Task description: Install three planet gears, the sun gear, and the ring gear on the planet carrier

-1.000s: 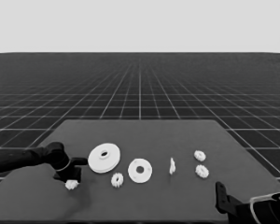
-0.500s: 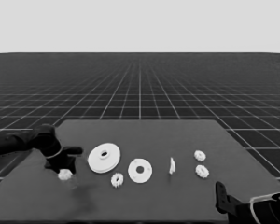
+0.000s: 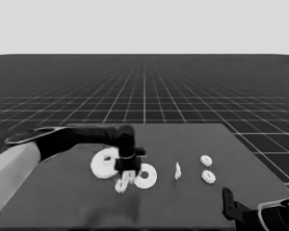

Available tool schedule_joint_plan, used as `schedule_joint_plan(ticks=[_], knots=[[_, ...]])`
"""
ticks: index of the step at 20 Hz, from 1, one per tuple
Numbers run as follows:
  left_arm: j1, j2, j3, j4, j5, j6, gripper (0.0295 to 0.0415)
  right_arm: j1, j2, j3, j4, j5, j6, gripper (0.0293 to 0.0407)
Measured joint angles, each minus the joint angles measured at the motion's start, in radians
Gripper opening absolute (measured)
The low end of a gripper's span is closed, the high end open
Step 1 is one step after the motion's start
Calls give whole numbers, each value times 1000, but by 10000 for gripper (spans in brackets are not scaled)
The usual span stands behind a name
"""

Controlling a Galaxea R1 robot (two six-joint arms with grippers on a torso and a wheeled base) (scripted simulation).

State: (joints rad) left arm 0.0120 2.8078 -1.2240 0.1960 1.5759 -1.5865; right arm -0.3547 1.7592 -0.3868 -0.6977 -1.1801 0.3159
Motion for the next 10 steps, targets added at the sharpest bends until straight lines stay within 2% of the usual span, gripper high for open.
schedule_joint_plan(ticks=[2,6,7,8,10], knots=[[0,88,-104,-4,-6,24,313,0,0,0,0,0,0,385],[0,126,-159,-5,-9,41,313,0,0,0,0,0,0,385],[68,133,-190,67,-15,65,313,0,0,0,0,0,0,385],[115,138,-216,108,-23,83,313,0,0,0,0,0,0,385],[154,145,-247,145,-34,104,313,0,0,0,0,0,0,385]])
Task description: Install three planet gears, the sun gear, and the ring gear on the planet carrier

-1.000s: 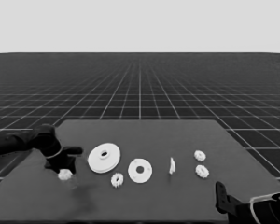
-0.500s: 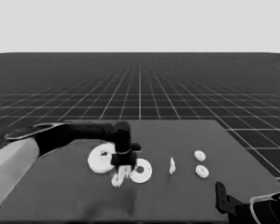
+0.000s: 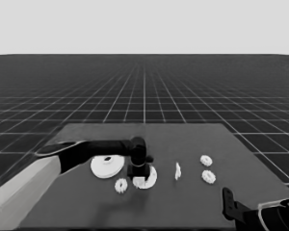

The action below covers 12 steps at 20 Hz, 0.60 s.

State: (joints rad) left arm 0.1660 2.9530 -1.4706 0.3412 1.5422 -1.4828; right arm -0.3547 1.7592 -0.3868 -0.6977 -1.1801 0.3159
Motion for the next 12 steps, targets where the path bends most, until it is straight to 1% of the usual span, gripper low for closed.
schedule_joint_plan(ticks=[6,7,8,9,10,12], knots=[[17,4,-16,18,-7,11,313,0,0,0,0,0,0,385],[17,4,-17,18,-7,11,345,0,0,0,0,0,0,385],[17,4,-17,19,-7,11,372,0,0,0,0,0,0,385],[17,4,-17,19,-7,11,381,0,0,0,0,0,0,385],[17,4,-17,19,-7,11,383,0,0,0,0,0,0,385],[18,4,-17,19,-7,11,385,0,0,0,0,0,0,385]])
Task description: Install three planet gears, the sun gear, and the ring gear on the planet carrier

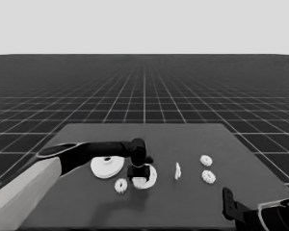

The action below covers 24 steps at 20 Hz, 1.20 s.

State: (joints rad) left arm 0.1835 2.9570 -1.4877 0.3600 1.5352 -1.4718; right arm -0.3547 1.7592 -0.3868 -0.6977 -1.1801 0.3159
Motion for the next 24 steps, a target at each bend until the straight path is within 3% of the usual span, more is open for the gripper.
schedule_joint_plan(ticks=[4,6,9,14,17,24], knots=[[0,0,0,0,0,0,385,0,0,0,0,0,0,385],[-106,-16,77,-105,28,-55,385,0,0,0,0,0,0,385],[-159,-18,95,-156,31,-69,385,0,0,0,0,0,0,385],[-170,-18,97,-169,31,-71,385,0,0,0,0,0,0,385],[-166,-234,288,-164,26,-47,385,0,0,0,0,0,0,385],[-165,-287,320,-163,22,-25,385,0,0,0,0,0,0,385]])
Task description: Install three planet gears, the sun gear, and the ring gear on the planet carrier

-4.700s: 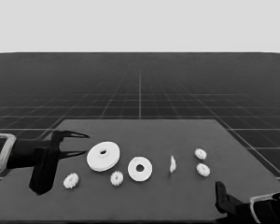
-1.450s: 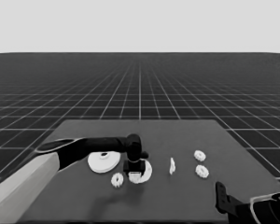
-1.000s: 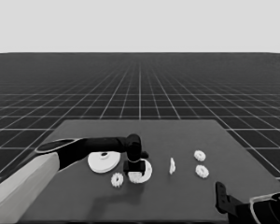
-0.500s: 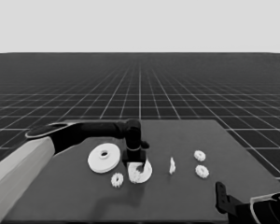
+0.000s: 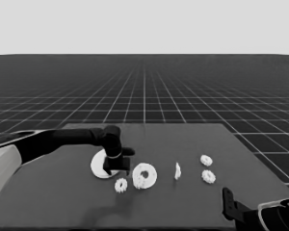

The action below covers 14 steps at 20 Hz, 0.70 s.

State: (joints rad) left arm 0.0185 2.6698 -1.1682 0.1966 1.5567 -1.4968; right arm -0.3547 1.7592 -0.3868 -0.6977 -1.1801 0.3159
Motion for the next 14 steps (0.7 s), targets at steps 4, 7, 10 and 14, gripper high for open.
schedule_joint_plan(ticks=[4,7,10,14], knots=[[202,25,-111,197,-45,75,385,0,0,0,0,0,0,385],[220,30,-131,215,-55,86,385,0,0,0,0,0,0,385],[223,31,-134,219,-57,89,385,0,0,0,0,0,0,385],[224,31,-135,219,-57,89,312,0,0,0,0,0,0,385]])
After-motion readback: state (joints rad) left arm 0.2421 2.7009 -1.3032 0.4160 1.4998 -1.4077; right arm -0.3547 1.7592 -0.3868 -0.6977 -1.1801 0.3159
